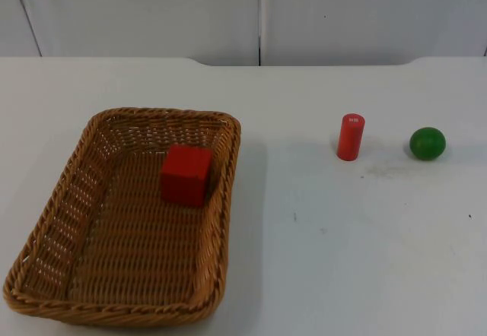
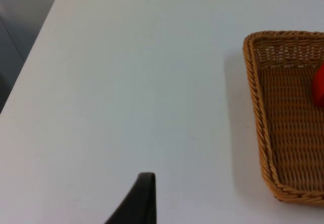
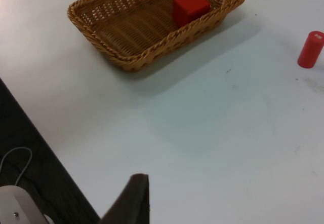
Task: Pick up the basket with the left hand and place the object to the left of the red cylinder into the basket with the right hand.
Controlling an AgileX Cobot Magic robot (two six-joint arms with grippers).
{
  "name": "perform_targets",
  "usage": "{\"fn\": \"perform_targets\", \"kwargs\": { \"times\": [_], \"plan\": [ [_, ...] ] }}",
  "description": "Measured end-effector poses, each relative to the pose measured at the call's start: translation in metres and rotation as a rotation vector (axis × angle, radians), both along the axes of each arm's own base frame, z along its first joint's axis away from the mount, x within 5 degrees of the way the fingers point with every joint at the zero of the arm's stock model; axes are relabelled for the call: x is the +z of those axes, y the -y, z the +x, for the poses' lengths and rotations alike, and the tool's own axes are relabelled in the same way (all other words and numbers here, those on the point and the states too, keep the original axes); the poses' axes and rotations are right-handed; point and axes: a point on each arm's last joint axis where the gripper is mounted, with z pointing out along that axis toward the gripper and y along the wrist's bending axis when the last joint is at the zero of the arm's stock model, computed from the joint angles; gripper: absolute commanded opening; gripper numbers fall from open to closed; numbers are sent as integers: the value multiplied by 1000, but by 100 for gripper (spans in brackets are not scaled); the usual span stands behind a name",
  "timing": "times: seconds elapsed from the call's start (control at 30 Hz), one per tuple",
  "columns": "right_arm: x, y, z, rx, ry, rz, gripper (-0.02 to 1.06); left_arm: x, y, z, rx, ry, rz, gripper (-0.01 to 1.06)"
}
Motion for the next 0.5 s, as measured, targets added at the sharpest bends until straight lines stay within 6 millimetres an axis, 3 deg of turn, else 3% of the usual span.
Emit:
{"fn": "perform_targets", "kwargs": {
  "times": [0.5],
  "plan": [
    [-1, -2, -3, 59, 15, -21, 105, 0, 0, 0, 0, 0, 0, 105]
  ]
}}
